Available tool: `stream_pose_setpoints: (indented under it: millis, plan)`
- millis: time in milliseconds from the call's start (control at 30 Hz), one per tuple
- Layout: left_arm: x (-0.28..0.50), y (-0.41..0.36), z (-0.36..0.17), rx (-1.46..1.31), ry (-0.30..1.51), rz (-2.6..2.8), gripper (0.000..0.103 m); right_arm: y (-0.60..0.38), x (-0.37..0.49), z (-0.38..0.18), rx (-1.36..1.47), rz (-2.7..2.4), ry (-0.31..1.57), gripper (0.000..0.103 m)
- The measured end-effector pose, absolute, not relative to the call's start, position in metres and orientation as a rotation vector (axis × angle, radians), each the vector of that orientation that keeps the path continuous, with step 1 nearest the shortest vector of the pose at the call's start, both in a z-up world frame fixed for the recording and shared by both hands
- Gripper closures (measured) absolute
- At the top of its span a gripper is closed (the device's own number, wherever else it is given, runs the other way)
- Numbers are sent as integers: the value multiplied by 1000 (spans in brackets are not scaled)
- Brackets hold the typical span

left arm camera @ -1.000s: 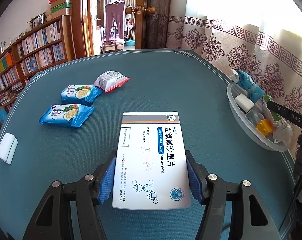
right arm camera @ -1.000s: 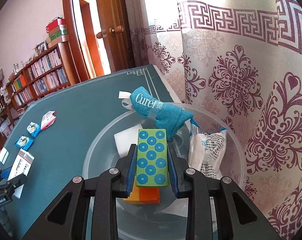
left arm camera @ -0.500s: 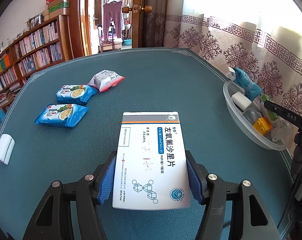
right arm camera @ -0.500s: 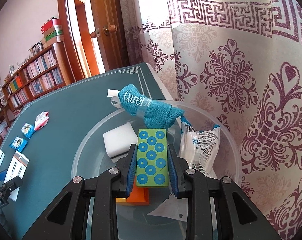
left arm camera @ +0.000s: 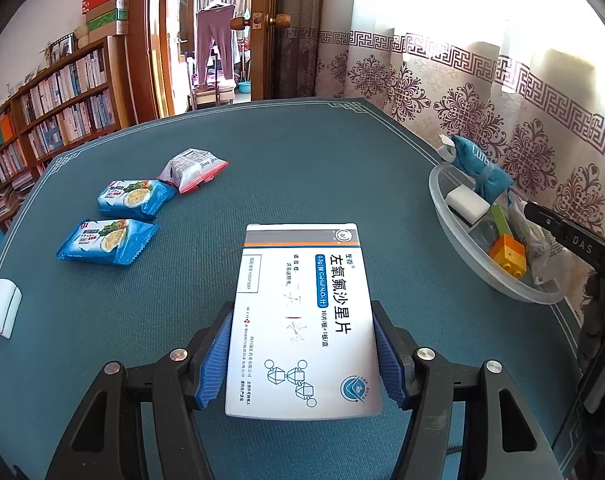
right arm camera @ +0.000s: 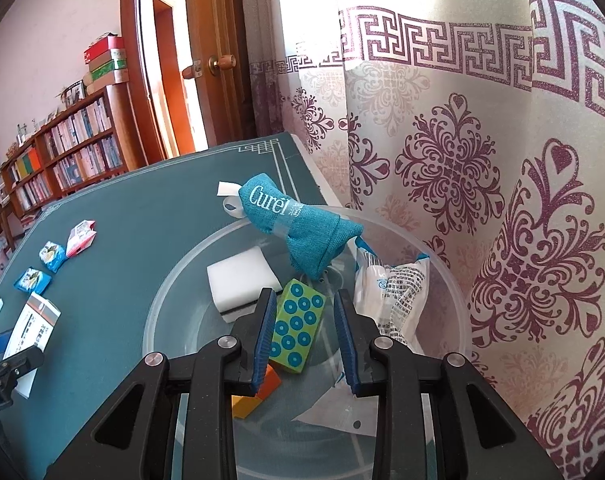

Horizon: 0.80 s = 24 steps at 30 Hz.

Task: Organize objects
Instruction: 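Open the right tool over the clear bowl to drop the green block, then lower the medicine box into the bowl and open the left tool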

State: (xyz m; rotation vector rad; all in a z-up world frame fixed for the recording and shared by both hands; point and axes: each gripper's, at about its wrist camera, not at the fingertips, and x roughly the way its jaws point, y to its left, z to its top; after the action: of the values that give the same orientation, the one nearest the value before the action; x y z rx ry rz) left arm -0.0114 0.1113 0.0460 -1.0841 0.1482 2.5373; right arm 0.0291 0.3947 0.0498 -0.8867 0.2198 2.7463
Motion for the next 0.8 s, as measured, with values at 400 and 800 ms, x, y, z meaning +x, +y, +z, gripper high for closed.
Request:
stream_pose_setpoints:
  millis: [400, 800]
  plan:
    - [-11, 162, 64, -1006, 183, 2447, 37, 372, 67, 53, -845, 2808, 88, 66]
    - [-16, 221, 78, -931, 214, 2335, 37, 383, 79, 52, -825, 2824, 133, 65]
